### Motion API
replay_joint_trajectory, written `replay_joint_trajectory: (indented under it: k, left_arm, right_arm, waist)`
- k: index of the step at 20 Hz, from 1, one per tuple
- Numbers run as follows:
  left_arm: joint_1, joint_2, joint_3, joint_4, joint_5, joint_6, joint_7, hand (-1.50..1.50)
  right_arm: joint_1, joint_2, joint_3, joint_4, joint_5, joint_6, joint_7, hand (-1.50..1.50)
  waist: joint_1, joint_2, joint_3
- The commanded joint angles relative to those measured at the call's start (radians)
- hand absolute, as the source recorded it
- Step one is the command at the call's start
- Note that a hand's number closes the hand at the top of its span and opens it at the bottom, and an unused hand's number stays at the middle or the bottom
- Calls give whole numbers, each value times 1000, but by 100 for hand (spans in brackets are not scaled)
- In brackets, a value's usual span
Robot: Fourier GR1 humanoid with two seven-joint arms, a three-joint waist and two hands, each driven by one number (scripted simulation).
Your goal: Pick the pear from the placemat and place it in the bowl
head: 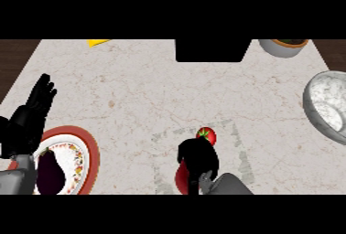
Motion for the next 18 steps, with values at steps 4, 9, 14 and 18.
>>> replay_joint_trajectory:
  k: [4, 9, 14, 18]
  left_arm:
    - [-44, -71, -38, 34, -63, 32, -4, 0]
    - [-27, -17, 29, -10, -20, -13, 40, 0]
    - [-7, -4, 53, 19, -20, -12, 14, 0]
    - [-5, -2, 49, -8, -27, -2, 50, 0]
  right_arm:
    - [-117, 1, 63, 173, -98, -149, -17, 150]
    - [5, -79, 28, 99, 74, -217, -108, 150]
    - [132, -500, 50, -203, -1, -147, -508, 150]
    - [222, -745, -58, -330, -50, -250, -757, 150]
  waist:
    - [3, 12, 3]
    - [-5, 8, 3]
    - [-42, 1, 4]
    - [-52, 0, 5]
